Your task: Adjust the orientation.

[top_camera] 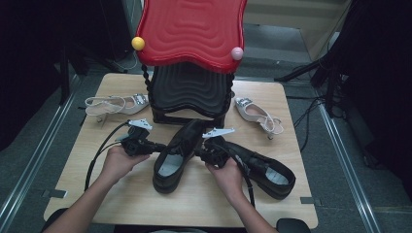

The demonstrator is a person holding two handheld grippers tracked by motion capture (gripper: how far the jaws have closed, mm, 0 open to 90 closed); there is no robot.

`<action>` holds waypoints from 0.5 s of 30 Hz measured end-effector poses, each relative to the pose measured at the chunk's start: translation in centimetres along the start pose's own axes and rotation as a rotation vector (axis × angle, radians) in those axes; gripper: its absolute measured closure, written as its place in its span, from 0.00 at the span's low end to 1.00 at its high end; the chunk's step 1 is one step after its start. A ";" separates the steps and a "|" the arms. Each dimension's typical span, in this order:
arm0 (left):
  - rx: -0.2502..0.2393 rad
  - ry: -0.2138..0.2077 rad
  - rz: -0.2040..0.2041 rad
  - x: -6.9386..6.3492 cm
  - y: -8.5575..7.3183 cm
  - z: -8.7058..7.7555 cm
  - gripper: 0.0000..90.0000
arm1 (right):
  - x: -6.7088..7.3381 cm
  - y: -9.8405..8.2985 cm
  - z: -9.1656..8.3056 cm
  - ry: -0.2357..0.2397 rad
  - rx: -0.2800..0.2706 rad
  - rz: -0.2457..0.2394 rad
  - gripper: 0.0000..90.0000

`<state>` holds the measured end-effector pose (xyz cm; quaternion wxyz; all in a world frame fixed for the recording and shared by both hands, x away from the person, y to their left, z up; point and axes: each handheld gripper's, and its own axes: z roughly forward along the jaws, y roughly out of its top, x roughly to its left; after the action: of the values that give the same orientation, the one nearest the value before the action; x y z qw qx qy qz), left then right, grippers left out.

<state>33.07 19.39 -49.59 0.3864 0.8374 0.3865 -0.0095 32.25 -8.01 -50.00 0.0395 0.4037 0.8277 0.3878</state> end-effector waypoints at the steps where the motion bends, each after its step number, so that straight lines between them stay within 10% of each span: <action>1: 0.000 0.000 0.000 0.0 0.0 0.0 1.00 | 0.0 0.0 0.0 0.000 0.000 0.000 1.00; 15: -0.050 0.017 -0.046 -0.6 0.1 1.0 1.00 | -0.5 0.7 0.3 -0.014 0.022 -0.012 1.00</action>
<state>33.02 18.30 -50.00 0.4034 0.8186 0.4089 -0.0017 33.16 -7.93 -49.89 0.0434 0.4020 0.8340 0.3755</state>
